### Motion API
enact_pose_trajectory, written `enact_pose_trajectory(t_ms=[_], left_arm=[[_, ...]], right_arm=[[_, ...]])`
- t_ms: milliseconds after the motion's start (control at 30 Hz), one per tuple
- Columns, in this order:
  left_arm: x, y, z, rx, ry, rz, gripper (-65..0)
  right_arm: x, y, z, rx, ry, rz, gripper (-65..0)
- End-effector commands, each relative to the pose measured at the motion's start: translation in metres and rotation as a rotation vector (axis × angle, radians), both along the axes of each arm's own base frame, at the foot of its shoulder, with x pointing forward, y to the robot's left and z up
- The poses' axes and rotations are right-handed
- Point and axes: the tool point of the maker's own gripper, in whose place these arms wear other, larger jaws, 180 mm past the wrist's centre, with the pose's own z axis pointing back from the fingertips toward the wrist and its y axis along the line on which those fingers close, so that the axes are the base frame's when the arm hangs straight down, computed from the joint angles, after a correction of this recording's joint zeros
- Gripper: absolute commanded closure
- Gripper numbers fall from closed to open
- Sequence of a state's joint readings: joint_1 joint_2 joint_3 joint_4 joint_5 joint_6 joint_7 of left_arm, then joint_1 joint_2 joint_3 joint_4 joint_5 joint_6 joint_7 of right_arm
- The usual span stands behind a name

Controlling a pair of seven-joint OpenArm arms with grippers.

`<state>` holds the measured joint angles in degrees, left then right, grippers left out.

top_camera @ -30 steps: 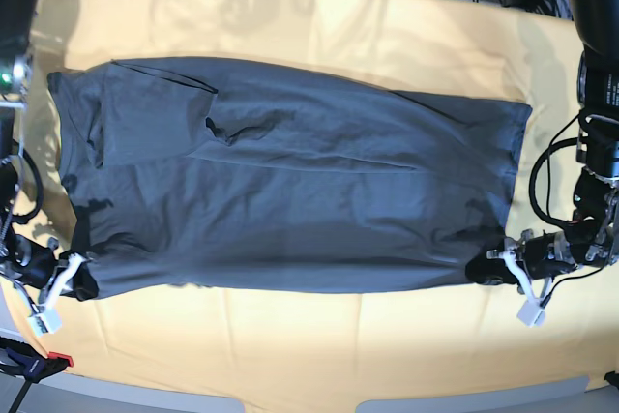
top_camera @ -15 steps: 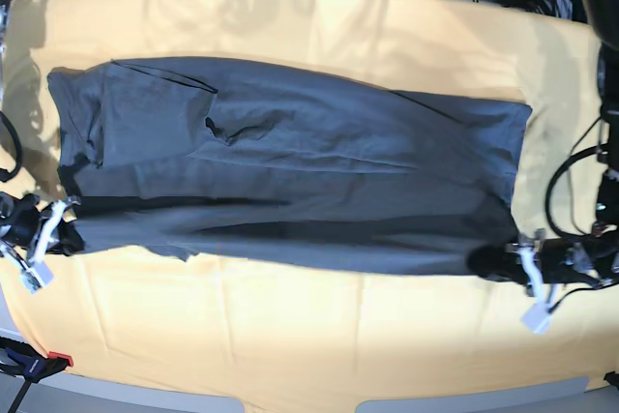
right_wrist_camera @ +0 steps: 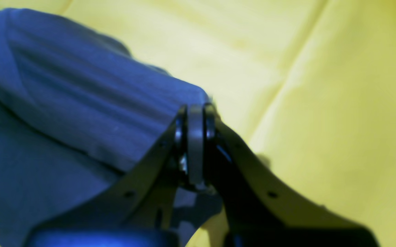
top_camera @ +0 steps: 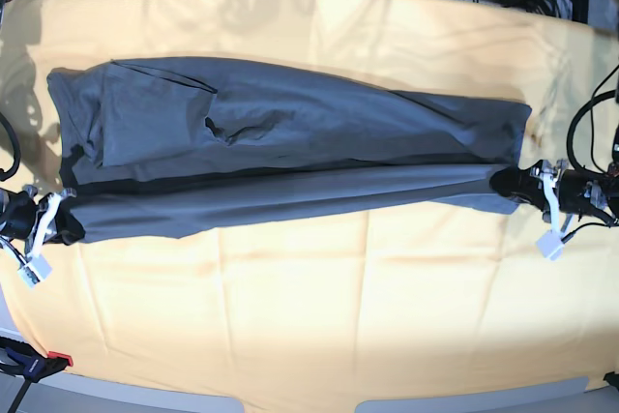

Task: Fold the T-shirt properly
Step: 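Lay the folded hem down along the shirt's middle with both grippers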

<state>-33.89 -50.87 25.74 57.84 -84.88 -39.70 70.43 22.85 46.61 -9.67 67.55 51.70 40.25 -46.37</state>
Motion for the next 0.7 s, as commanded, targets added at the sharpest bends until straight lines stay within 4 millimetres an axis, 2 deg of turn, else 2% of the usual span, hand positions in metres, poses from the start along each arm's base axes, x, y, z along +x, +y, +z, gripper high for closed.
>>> enact_pose_trajectory(t_ms=[0,267,433,667], left_arm=[[0.004,0.011,0.019,0.027,-0.047,-0.007,0.0],[-0.032,0.009,0.026,0.119,-0.044,-0.143,0.0],[-0.040,0.019,0.028,0.159,-0.031,-0.155,0.0],[-0.059,0.024,0.013,0.194,0.050,-0.188,0.0]], right_arm=[[0.008,-0.012,0.024,-0.013,-0.048,-0.018,0.0],[-0.017,-0.008,0.006,0.003,0.134,-0.002,0.0],[-0.029,-0.010,-0.001,-0.013,0.212,0.008,0.0],[-0.039,-0.011,-0.011,-0.025,0.256,0.009,0.0]])
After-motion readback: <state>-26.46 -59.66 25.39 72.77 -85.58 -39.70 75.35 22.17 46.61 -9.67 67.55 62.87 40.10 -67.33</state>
